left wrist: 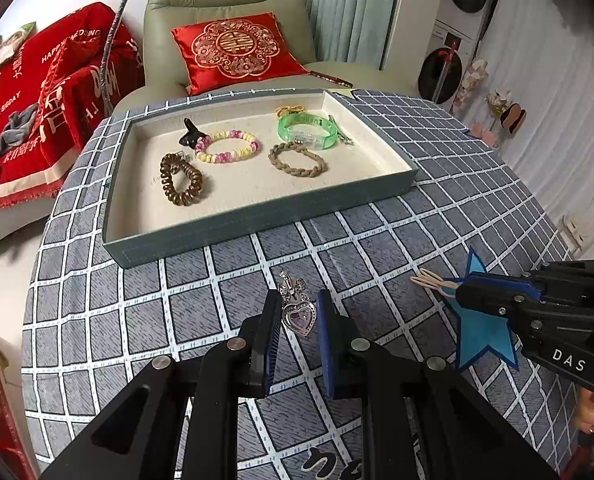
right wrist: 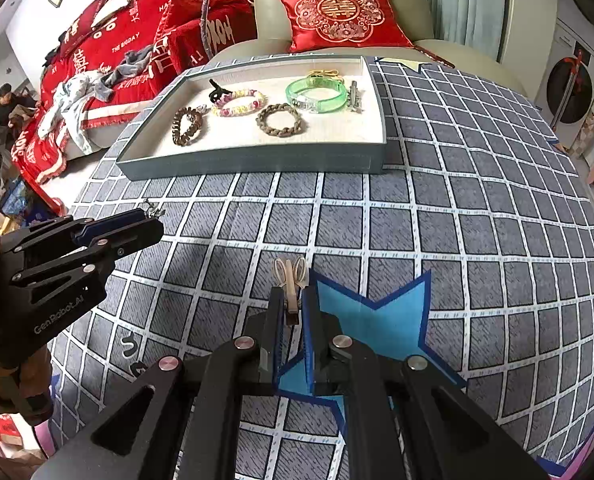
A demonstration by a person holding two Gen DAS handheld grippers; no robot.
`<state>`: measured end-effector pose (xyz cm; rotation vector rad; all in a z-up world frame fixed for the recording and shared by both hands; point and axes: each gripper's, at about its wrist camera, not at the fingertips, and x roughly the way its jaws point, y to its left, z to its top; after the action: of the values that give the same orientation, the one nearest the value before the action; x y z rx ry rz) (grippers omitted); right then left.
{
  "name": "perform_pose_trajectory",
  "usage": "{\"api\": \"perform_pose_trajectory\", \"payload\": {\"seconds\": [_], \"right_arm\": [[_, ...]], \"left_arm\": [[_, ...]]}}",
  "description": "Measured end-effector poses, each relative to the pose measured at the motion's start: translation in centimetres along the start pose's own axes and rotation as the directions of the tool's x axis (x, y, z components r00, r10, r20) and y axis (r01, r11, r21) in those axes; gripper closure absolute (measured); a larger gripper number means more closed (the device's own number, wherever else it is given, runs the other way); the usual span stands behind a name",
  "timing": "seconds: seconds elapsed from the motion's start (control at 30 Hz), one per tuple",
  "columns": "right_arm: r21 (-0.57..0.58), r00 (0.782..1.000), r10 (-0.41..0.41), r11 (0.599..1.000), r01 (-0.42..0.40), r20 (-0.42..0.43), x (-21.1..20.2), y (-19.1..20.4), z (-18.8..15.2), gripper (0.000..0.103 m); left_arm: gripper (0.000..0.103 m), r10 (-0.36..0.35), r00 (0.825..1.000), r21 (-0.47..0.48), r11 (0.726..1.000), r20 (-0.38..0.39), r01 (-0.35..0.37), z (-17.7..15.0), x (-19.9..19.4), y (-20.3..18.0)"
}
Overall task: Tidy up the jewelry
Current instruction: 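Grasp the beige hair clip with the right tool while the left tool grasps the silver charm, then carry the hair clip into the tray with the right tool while the left tool carries the charm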
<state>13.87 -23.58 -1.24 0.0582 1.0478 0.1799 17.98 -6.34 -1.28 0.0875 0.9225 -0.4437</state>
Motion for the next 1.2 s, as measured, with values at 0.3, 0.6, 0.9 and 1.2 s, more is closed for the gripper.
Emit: {"api": "perform_pose_trajectory", "payload": {"seconds": [0.3,0.6,0.9,1.2], "right_arm": [[0.014,1.000,0.015,1.000,-0.015,0.014,0.0,-0.1,1.1,0.094],[0.042,0.999,0.030,0.999,-0.032,0.035,-0.3,-0.5,2.5,0.094],[0.056,0.997,0.048,0.997,-0.051,0.063,-0.6,-0.6,4.9,0.094],[0.068,0.995,0.057,0.996,-0.063,0.085,-0.1,-0.7,8.0,0.094]], "left_arm": [[0.070,-0.009,1.000,0.015,1.000,0.024,0.009,0.9,-0.5,0.1],[0.070,-0.016,0.999,0.015,1.000,0.052,0.015,1.9,-1.3,0.7],[0.070,-0.003,0.997,-0.004,1.000,0.075,0.004,3.7,-1.3,1.9],[0.070,0.023,0.996,-0.028,0.999,0.087,-0.020,5.6,-0.4,3.2]]}}
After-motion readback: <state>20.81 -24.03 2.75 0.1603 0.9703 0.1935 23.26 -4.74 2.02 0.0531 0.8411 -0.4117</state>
